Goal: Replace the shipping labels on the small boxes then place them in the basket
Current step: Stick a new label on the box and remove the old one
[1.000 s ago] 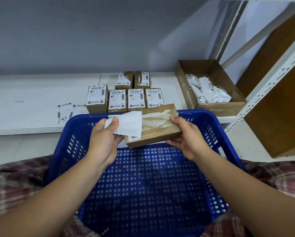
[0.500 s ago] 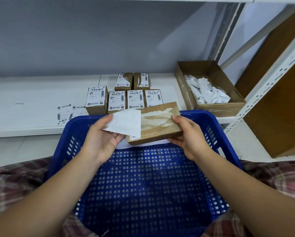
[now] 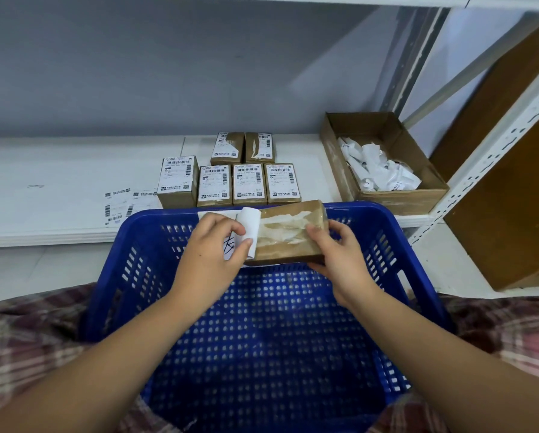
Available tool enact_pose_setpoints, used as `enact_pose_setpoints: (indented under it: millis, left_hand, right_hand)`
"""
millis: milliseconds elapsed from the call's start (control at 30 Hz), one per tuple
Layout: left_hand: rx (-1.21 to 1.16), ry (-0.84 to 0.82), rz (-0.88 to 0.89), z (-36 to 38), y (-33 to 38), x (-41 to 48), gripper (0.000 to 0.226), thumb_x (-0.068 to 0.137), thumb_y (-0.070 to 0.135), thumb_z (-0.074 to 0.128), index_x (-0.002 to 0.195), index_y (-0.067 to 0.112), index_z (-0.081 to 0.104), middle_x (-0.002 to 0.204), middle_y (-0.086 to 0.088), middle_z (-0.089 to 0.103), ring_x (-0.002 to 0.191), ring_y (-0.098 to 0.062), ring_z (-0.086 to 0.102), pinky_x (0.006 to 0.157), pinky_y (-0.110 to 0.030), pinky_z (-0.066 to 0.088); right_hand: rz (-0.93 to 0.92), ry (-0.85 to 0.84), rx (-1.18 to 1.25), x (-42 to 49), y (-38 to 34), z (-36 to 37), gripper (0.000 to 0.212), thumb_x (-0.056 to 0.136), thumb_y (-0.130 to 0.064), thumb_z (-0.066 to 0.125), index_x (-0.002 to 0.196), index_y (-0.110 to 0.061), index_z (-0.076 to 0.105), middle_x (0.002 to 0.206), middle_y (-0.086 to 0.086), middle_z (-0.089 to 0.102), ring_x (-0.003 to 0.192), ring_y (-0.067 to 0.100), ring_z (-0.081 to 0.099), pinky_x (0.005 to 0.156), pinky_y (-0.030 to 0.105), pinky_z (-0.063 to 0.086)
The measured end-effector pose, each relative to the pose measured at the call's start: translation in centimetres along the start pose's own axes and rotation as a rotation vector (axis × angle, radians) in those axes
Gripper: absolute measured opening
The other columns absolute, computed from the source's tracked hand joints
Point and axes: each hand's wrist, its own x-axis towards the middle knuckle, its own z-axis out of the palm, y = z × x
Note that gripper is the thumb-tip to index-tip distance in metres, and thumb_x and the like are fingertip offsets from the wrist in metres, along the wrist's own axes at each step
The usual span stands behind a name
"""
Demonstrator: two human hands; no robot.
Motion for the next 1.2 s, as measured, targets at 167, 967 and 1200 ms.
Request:
enact_pose_setpoints:
  millis: [167, 967, 1200]
  left_hand:
    - [0.007, -0.003, -0.153, 0.0, -0.8, 0.6, 0.032, 0.082, 0.043, 0.066, 0.104, 0.021, 0.059, 0.106, 0.011, 0.047, 0.099, -0.009, 0.051, 0.077, -0.023, 0.041]
    - [0.104, 0.122, -0.091, 0.2, -1.2, 0.6, 0.015, 0.092, 0.021, 0.059, 0.093, 0.007, 0.064, 0.098, 0.001, 0.058, 0.077, -0.015, 0.055, 0.067, -0.033, 0.047]
    - [0.038, 0.139, -0.168, 0.1, -0.8, 0.9, 0.012, 0.094, 0.019, 0.056, 0.09, 0.008, 0.059, 0.118, 0.008, 0.049, 0.088, -0.01, 0.051, 0.078, -0.032, 0.044]
  right_hand:
    - [-0.007, -0.074, 0.024, -1.1, 1.1, 0.9, 0.047, 0.091, -0.024, 0.066, 0.129, -0.021, 0.039, 0.11, -0.001, 0.062, 0.097, 0.012, 0.065, 0.083, 0.033, 0.058]
    - [-0.262, -0.254, -0.238, -2.7, 1.6, 1.7, 0.069, 0.08, -0.014, 0.078, 0.129, -0.034, 0.035, 0.104, -0.01, 0.057, 0.082, -0.017, 0.06, 0.072, 0.013, 0.053]
    - [-0.268, -0.213, -0.207, -2.5, 1.3, 1.7, 0.068, 0.078, -0.014, 0.079, 0.127, -0.038, 0.038, 0.105, -0.009, 0.059, 0.09, -0.003, 0.063, 0.081, 0.023, 0.057]
